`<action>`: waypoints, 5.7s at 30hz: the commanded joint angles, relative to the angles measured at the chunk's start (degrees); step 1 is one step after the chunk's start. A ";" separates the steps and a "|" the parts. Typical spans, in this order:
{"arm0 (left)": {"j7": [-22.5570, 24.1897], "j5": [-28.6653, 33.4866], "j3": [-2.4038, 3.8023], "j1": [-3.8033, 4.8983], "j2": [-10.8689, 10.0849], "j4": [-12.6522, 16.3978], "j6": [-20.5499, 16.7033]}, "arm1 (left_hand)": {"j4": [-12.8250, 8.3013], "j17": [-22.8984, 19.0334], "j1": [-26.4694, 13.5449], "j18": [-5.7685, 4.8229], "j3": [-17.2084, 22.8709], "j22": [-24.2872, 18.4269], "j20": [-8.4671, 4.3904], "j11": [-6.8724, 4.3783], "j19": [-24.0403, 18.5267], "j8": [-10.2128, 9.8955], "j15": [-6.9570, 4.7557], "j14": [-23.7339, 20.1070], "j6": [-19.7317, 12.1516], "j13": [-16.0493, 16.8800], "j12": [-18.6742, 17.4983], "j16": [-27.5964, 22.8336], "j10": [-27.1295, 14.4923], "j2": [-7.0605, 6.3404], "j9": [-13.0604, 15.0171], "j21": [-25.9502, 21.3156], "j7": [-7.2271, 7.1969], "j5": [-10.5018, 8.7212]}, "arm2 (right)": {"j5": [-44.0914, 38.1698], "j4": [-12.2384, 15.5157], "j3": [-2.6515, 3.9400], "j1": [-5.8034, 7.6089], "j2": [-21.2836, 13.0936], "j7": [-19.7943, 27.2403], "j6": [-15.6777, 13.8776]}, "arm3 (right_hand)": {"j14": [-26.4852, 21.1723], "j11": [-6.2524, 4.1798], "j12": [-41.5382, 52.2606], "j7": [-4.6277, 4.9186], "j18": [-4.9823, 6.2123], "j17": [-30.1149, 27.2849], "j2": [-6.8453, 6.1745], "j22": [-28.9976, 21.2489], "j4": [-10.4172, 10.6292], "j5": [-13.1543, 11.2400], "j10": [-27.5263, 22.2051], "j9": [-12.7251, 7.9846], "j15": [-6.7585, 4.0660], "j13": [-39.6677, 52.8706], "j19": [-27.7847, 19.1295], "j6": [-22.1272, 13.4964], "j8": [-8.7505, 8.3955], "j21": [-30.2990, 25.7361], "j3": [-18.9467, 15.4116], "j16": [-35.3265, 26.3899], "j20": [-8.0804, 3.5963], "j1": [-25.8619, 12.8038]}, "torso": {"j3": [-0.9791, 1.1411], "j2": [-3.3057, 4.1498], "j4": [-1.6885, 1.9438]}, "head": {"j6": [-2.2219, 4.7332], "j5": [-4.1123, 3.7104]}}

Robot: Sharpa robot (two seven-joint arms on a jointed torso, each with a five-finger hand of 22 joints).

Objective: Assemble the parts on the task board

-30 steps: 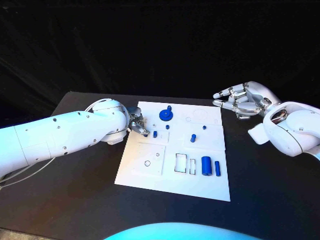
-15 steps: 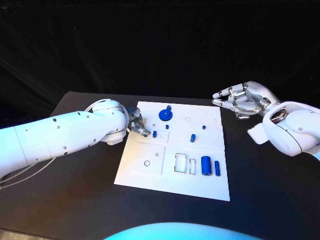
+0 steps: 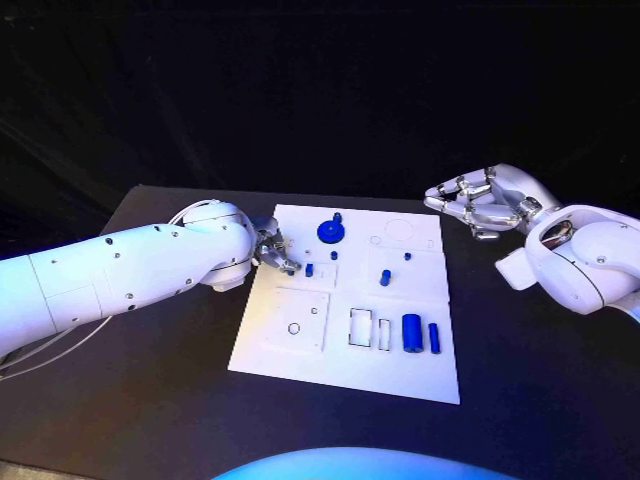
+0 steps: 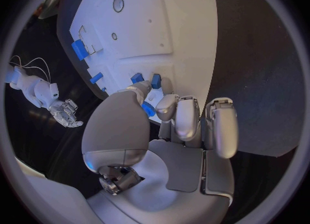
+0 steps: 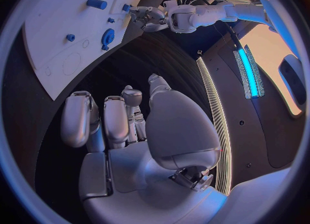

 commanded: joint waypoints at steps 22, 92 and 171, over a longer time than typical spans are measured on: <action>3.98 4.70 0.43 -0.06 -0.57 0.44 -11.27 | 0.37 0.07 -4.08 -0.44 -9.07 3.47 -0.24 0.60 0.58 -1.22 -0.05 1.71 -0.44 -1.91 -1.32 -0.23 -1.17 2.21 -0.96 -0.66 0.84 0.02 | -0.17 -0.02 0.01 -0.05 -0.11 0.65 0.27 | 1.39 0.06 0.19 0.05 0.90 0.00 -0.09 1.31 0.12 0.20 -0.26 -0.07 -0.26 -0.06 0.15 -0.35 -0.01 -0.37 -0.52 -0.23 -0.06 -0.71 | -0.03 -0.05 0.05 | 0.34 -0.40; 29.21 -22.38 0.04 -1.91 10.54 -9.11 -9.58 | -6.37 -7.69 19.13 2.19 0.52 -10.19 4.53 7.59 -3.74 -19.62 5.38 0.90 -1.03 -50.14 -44.62 1.93 -19.51 -0.10 -28.40 -10.94 7.48 -0.48 | -0.31 -0.04 0.00 -0.32 0.42 0.78 0.23 | 1.40 0.01 0.14 0.01 0.92 0.05 0.30 1.28 -0.47 0.70 -0.45 -0.08 -0.29 -0.18 0.17 -0.39 0.05 -0.53 -0.70 -0.36 -0.07 -0.21 | -0.02 0.06 0.09 | 1.37 -2.37; 28.00 -13.17 3.18 -0.96 0.28 -2.94 -12.80 | -12.61 -9.60 17.26 1.33 9.27 -4.93 3.74 6.53 -2.66 -21.70 4.55 0.59 6.18 -51.53 -51.26 3.17 -9.75 0.93 -29.91 -6.82 7.10 -4.73 | -0.40 -0.39 0.00 -0.43 0.38 0.86 0.19 | 1.43 -0.02 0.28 -0.02 0.91 0.12 0.49 1.30 -0.67 0.86 -0.39 -0.06 -0.32 -0.09 0.20 -0.29 0.14 -0.55 -0.74 -0.38 -0.09 0.11 | -0.02 -0.41 0.48 | 2.15 -2.38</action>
